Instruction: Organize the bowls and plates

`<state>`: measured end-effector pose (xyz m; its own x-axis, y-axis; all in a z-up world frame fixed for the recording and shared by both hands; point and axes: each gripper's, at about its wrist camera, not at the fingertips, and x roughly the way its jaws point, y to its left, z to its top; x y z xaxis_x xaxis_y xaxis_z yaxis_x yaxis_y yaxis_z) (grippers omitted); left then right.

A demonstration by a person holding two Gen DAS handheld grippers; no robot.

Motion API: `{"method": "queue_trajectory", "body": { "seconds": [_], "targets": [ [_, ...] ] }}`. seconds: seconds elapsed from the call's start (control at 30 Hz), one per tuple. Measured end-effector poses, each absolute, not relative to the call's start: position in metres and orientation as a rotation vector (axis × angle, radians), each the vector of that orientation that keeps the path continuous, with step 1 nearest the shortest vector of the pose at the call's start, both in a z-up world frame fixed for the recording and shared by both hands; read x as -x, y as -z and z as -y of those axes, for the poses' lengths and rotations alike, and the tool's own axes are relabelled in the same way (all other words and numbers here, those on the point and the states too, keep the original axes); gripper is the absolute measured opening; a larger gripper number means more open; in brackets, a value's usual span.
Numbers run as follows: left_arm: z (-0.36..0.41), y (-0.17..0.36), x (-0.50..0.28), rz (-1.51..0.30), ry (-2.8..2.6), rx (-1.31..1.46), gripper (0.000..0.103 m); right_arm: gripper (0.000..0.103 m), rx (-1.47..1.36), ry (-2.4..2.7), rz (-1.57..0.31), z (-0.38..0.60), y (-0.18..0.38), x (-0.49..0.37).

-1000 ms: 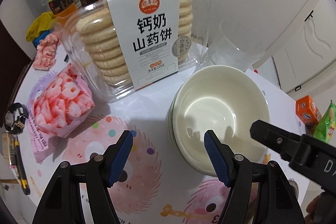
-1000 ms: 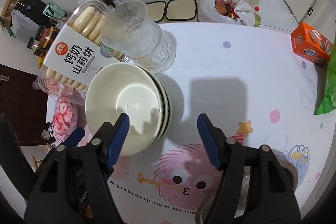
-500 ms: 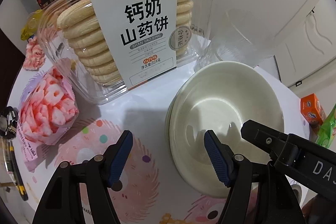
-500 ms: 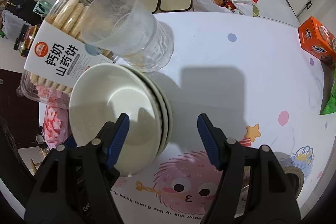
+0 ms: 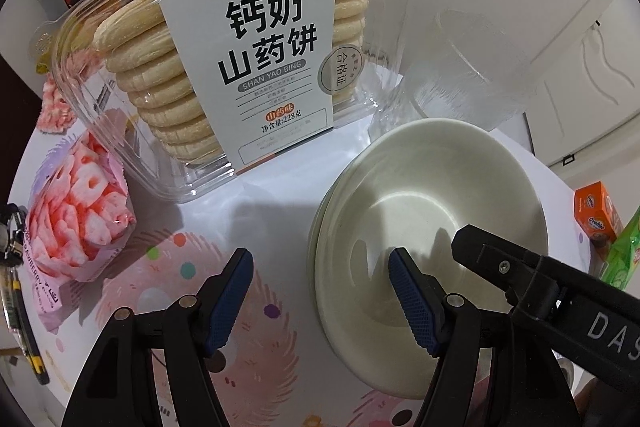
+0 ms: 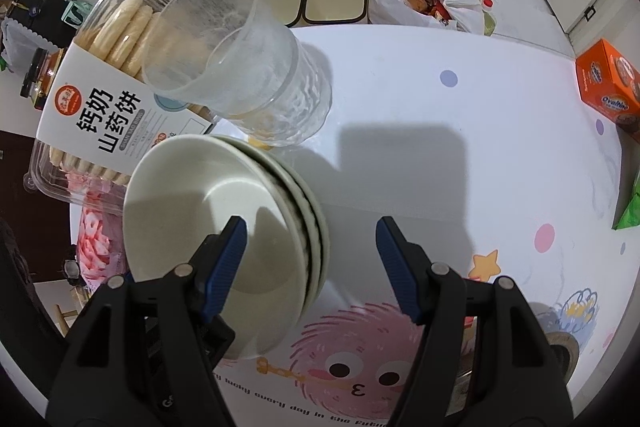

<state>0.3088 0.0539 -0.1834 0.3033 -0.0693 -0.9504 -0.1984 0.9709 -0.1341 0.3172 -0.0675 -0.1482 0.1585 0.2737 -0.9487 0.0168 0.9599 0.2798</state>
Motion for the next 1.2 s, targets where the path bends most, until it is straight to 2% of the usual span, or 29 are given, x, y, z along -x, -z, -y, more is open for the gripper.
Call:
{"method": "queue_trajectory", "body": {
  "seconds": [0.07,0.1,0.23,0.27,0.33,0.43,0.5,0.6,1.2],
  "targets": [
    [-0.053,0.183,-0.308,-1.262,-0.089,0.249,0.070,0.064,-0.230,-0.195,-1.390,0.065,0.146,-0.316],
    [-0.055,0.182,-0.306,-1.258,-0.083,0.253,0.063,0.056,-0.222,-0.204,-1.382,0.062,0.144,-0.314],
    [-0.050,0.180,-0.304,-1.247,-0.061,0.229,0.055,0.043,-0.216,-0.212,-1.394,0.060,0.147,-0.313],
    [-0.048,0.179,-0.305,-1.250,-0.061,0.223,0.053,0.035,-0.230,-0.215,-1.399,0.061,0.148,-0.313],
    [-0.044,0.178,-0.307,-1.256,-0.064,0.219,0.039,0.031,-0.237,-0.214,-1.402,0.063,0.147,-0.312],
    [-0.042,0.177,-0.311,-1.258,-0.058,0.241,0.029,0.027,-0.251,-0.221,-1.397,0.067,0.145,-0.311],
    [-0.045,0.177,-0.311,-1.256,-0.065,0.242,0.025,0.019,-0.263,-0.217,-1.397,0.072,0.145,-0.311],
    [-0.051,0.177,-0.309,-1.253,-0.069,0.257,0.017,0.019,-0.292,-0.230,-1.399,0.076,0.146,-0.311],
    [-0.065,0.178,-0.304,-1.279,-0.072,0.283,0.016,0.017,-0.281,-0.241,-1.408,0.075,0.139,-0.309]
  ]
}}
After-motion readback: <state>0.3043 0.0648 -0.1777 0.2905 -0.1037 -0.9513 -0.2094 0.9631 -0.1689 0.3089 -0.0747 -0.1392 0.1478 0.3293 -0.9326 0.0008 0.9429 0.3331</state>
